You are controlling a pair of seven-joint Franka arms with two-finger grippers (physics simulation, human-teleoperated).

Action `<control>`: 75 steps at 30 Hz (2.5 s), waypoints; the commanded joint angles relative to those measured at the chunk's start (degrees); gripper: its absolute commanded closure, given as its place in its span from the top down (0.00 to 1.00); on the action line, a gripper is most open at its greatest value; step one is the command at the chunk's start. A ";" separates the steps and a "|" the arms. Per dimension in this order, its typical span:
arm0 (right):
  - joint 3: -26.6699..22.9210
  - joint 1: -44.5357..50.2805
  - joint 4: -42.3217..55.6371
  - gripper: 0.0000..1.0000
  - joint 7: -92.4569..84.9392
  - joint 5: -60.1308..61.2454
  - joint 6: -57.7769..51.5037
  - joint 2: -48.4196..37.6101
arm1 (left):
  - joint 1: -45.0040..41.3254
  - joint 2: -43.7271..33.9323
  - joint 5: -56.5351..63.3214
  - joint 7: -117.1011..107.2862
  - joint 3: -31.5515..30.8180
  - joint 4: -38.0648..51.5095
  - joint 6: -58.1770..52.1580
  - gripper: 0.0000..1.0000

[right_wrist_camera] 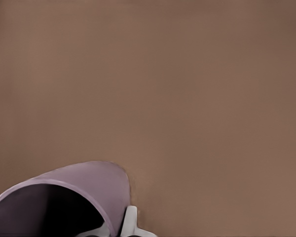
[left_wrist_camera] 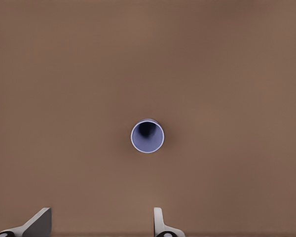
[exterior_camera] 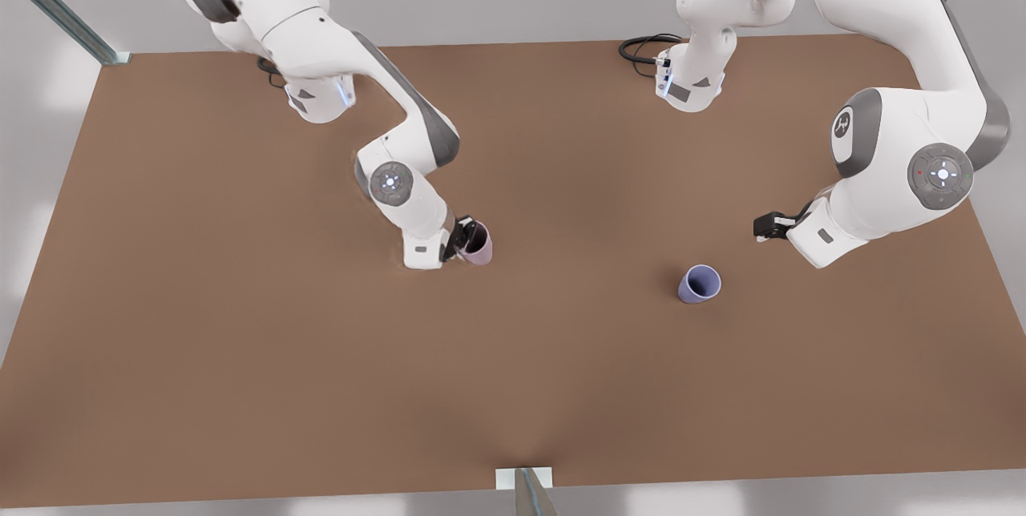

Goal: Stack the cups, with the pink cup at the bottom and the purple cup at the top

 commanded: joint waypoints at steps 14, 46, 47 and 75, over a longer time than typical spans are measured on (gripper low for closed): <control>-16.18 20.31 35.98 0.21 64.53 0.90 -11.35 27.92 | 0.36 3.93 -3.79 0.65 0.70 -18.95 30.32 1.00; -16.62 14.69 25.36 0.65 54.18 3.45 -15.66 9.83 | 0.53 8.94 -4.06 3.11 0.78 -37.15 53.53 0.51; -17.76 12.15 17.28 0.90 46.01 3.54 -15.66 2.80 | 0.53 8.94 -4.06 3.11 0.78 -37.15 53.53 0.48; -11.61 -29.34 18.05 1.00 3.63 -13.78 -46.86 -18.49 | -11.16 3.14 -8.28 -28.09 -11.70 -24.23 37.18 0.21</control>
